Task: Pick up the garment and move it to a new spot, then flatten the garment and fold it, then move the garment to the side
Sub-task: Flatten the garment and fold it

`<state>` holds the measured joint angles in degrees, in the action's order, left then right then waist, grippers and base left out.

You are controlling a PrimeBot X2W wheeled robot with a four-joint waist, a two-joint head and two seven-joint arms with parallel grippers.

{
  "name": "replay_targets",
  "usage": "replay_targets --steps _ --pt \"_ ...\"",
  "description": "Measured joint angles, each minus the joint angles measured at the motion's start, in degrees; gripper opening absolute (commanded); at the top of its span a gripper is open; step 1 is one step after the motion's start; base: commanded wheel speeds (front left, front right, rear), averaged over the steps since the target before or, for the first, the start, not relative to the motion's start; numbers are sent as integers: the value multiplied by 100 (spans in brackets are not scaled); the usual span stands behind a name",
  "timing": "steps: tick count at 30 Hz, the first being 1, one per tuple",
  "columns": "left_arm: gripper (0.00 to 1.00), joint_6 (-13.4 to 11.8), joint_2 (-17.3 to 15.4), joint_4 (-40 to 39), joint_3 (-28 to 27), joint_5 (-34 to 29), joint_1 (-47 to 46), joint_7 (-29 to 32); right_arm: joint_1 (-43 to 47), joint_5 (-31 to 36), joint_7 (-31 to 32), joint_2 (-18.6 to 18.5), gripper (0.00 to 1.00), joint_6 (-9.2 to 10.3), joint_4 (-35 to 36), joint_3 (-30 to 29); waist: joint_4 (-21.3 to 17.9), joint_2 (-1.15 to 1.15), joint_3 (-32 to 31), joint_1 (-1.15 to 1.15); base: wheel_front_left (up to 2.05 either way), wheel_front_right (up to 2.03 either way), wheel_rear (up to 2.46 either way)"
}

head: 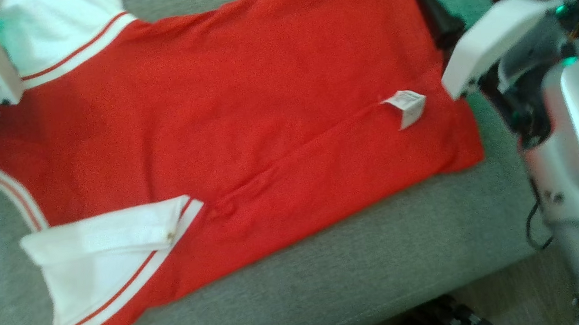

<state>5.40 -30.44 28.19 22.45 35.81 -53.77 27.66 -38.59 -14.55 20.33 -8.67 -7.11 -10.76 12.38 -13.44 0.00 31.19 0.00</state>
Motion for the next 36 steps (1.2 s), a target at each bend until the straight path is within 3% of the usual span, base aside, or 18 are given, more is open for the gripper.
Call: replay_targets --steps 6,15,16,17,20,21,23,30,36 --pt "0 116 214 -330 177 82 -17 -461 -561 104 352 -349 100 0 -1018 54 401 0 -111 0 0 0 0" --pt "0 174 366 -878 446 179 -45 -843 -973 271 544 -487 98 0 -2193 -107 898 0 -203 0 0 0 0" --pt "0 174 367 -929 487 216 -45 -867 -1027 270 548 -481 87 0 -2299 -124 940 0 -207 0 0 0 0" --pt "0 174 367 -989 533 221 -44 -873 -1059 269 549 -478 81 0 -2379 -151 979 0 -211 0 0 0 0" --pt "0 176 368 -1127 602 261 -43 -916 -1152 269 598 -478 44 0 -2604 -180 1069 0 -221 0 0 0 0" --pt "0 176 368 -1173 617 263 -42 -918 -1187 269 600 -478 36 0 -2669 -188 1088 0 -224 0 0 0 0" --pt "0 176 366 -1224 666 308 -36 -965 -1269 271 599 -478 3 0 -2786 -190 1112 0 -234 0 0 0 0" --pt "0 176 324 -1435 712 337 97 -1198 -1271 303 45 -471 0 0 -2981 -109 1108 0 -464 0 0 0 0" --pt "0 143 191 -2061 704 469 840 -1452 -855 48 -541 -489 0 0 -2718 63 1120 0 -850 0 0 0 0"
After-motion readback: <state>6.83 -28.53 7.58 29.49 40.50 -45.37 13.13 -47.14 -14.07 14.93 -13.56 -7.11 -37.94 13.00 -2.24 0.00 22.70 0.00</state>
